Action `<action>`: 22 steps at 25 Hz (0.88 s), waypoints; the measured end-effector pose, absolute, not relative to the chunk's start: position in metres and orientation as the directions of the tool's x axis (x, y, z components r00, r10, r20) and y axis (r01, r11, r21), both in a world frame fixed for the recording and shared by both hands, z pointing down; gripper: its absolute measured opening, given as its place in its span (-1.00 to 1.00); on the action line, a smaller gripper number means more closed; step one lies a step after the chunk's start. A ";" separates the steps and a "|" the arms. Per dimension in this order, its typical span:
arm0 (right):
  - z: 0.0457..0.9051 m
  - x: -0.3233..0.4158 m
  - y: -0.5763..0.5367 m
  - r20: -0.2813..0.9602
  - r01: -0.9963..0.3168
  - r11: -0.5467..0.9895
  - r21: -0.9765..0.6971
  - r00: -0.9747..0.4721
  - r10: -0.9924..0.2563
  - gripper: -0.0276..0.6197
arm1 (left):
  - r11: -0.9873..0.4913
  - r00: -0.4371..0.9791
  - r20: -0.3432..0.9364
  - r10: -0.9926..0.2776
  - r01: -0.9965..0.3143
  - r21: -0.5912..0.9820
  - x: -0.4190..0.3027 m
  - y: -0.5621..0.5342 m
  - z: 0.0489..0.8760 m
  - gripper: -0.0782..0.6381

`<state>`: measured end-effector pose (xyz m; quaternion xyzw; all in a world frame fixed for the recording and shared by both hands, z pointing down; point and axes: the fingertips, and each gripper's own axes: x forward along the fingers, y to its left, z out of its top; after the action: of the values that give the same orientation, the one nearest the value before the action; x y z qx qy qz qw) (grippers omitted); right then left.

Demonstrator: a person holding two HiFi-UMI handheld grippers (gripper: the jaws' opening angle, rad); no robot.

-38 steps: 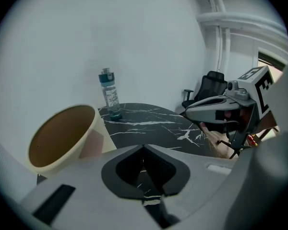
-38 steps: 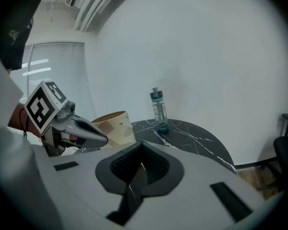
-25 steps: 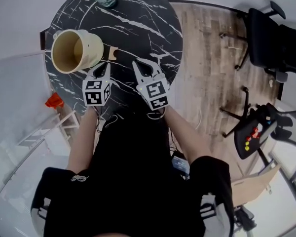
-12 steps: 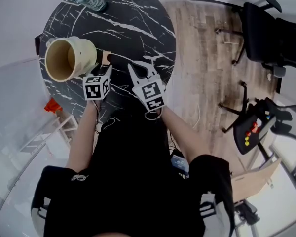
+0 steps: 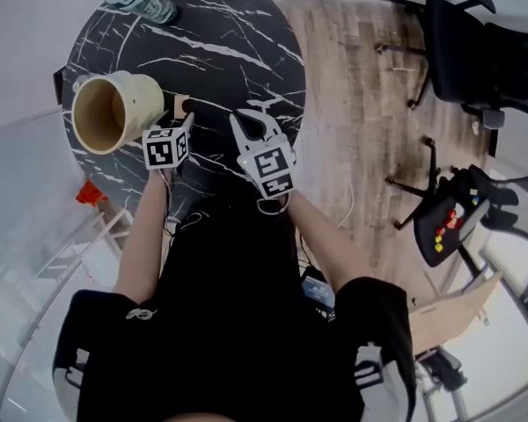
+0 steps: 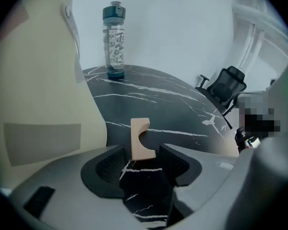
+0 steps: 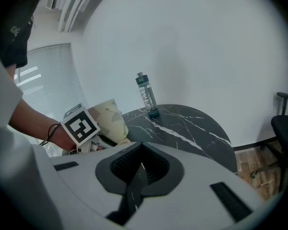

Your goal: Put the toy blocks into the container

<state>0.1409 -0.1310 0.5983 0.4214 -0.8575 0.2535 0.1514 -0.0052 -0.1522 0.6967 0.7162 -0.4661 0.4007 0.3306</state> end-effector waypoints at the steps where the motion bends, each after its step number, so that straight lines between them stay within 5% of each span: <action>1: 0.599 0.142 -0.131 0.475 -0.801 0.514 -0.307 -0.597 -0.647 -0.92 | -0.344 0.239 0.886 -0.397 -0.934 0.097 -0.006 -0.152 0.700 -0.19; 4: 0.599 0.142 -0.131 0.475 -0.800 0.514 -0.308 -0.598 -0.646 -0.92 | -0.332 0.232 0.885 -0.403 -0.939 0.095 -0.009 -0.152 0.702 -0.23; 5: 0.599 0.141 -0.131 0.475 -0.799 0.517 -0.307 -0.600 -0.644 -0.92 | -0.329 0.235 0.884 -0.404 -0.939 0.099 -0.010 -0.151 0.701 -0.38; 22: 0.595 0.094 -0.121 0.466 -0.706 0.641 -0.300 -0.695 -0.548 -0.92 | -0.279 0.227 0.857 -0.463 -0.955 0.102 -0.028 -0.115 0.685 -0.38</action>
<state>0.0944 -0.1208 0.5953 0.3523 -0.8900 0.2354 0.1684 -0.0279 -0.1146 0.6852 0.7093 -0.4997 0.3696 0.3326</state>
